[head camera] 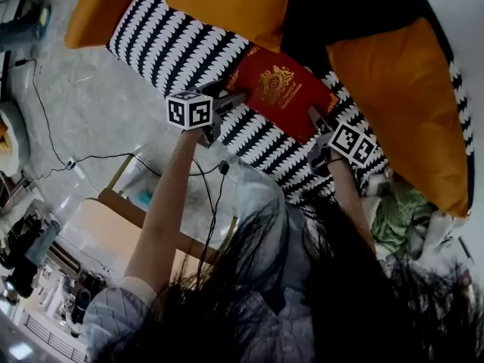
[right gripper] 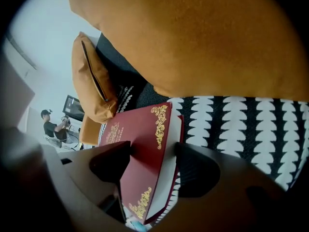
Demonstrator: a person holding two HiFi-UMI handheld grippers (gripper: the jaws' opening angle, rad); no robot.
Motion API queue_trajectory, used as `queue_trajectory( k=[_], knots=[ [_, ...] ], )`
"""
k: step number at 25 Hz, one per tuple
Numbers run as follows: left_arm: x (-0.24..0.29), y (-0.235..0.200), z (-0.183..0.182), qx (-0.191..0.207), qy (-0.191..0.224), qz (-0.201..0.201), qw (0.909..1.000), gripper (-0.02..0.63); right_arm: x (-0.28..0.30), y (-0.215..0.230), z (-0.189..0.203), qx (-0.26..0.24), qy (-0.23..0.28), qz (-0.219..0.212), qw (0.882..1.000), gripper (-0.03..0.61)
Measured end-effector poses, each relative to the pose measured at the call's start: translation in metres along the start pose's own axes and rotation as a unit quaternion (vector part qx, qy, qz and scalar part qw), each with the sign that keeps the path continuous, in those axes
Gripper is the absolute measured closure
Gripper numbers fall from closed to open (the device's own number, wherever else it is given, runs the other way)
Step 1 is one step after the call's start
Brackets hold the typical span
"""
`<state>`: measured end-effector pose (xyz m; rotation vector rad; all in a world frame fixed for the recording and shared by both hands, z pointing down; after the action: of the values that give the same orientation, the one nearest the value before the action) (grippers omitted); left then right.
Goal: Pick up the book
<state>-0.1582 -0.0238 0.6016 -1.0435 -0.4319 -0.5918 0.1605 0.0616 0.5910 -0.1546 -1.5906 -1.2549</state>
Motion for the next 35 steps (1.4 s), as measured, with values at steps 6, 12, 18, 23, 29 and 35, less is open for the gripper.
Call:
queue_trajectory(
  k=[6,12,18,23,29,35],
  knots=[
    [-0.01,0.031,0.006,-0.019,0.041,-0.01,0.9989,0.255,-0.034,-0.002,0.0,-0.019,0.019,-0.004,1.0,0.275],
    [-0.016,0.029,0.005,-0.026,0.078,-0.018,0.9964,0.255,-0.035,-0.008,0.003,-0.024,0.03,-0.01,0.999,0.279],
    [-0.055,0.06,0.009,0.016,0.1,-0.008,0.9949,0.255,-0.071,-0.032,0.017,-0.087,0.036,-0.029,0.995,0.282],
    [-0.084,0.093,0.026,0.03,0.124,-0.01,0.9918,0.256,-0.108,-0.038,0.037,-0.104,0.047,-0.041,0.993,0.285],
    [-0.113,0.121,0.017,0.021,0.165,-0.026,0.9857,0.256,-0.133,-0.065,0.028,-0.126,0.054,-0.057,0.989,0.285],
    [-0.144,0.156,0.025,0.007,0.186,-0.038,0.9817,0.256,-0.168,-0.086,0.03,-0.158,0.045,-0.063,0.984,0.285]
  ],
)
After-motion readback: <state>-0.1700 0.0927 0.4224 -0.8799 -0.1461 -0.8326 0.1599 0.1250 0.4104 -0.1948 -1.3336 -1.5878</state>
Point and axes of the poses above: the fingertips, and each gripper's own axes: x forward along the fingers, y to its right, z out of its underside, the point moved 8 cm from there along -x, backward along the fingers, and after that the axes turned 5 degrees about x, right-handed, at the moved point
